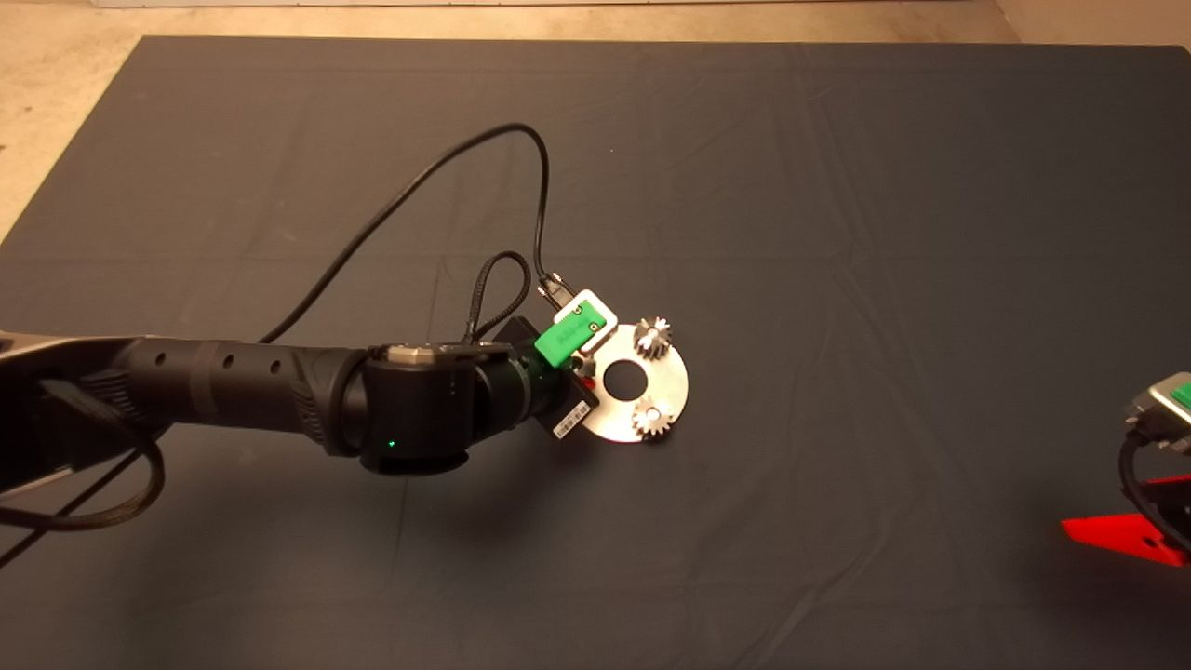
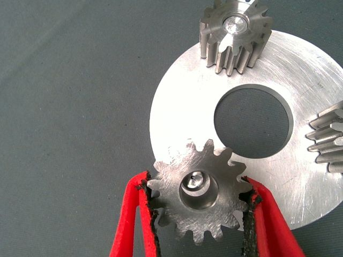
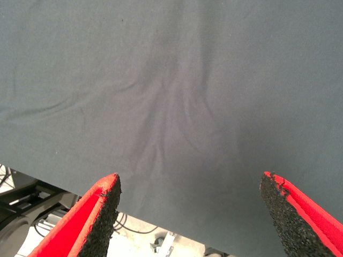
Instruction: Install three planetary gears onto the carrier pins
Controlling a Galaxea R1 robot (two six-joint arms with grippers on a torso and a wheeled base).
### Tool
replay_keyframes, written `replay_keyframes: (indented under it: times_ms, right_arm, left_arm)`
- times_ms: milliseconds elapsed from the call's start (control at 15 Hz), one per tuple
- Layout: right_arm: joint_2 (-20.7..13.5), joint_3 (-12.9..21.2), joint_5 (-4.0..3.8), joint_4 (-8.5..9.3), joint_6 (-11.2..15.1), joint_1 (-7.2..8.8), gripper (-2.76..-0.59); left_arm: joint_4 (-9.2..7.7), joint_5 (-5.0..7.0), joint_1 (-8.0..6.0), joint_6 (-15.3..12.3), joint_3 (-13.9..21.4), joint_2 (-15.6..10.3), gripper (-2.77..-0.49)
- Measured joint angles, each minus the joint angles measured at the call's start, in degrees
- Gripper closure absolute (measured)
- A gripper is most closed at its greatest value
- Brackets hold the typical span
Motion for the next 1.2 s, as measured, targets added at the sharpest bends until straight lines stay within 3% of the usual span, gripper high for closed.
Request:
replay_keyframes:
  times_ms: [467,733,1200]
  right_arm:
    - [0.04,0.00,0.13,0.00,0.01,0.00,-1.92]
    - [0.04,0.00,0.20,0.00,0.01,0.00,-1.92]
    - [0.06,0.00,0.40,0.00,0.00,0.00,-1.92]
  left_arm:
    - [-0.39,0.24,0.00,0.02,0.34,-0.02,-0.57]
    - [-1.10,-2.35,0.04,1.07,-1.57,-0.11,-0.56]
    - [-1.16,-2.57,0.03,2.40,-1.60,-0.16,-0.56]
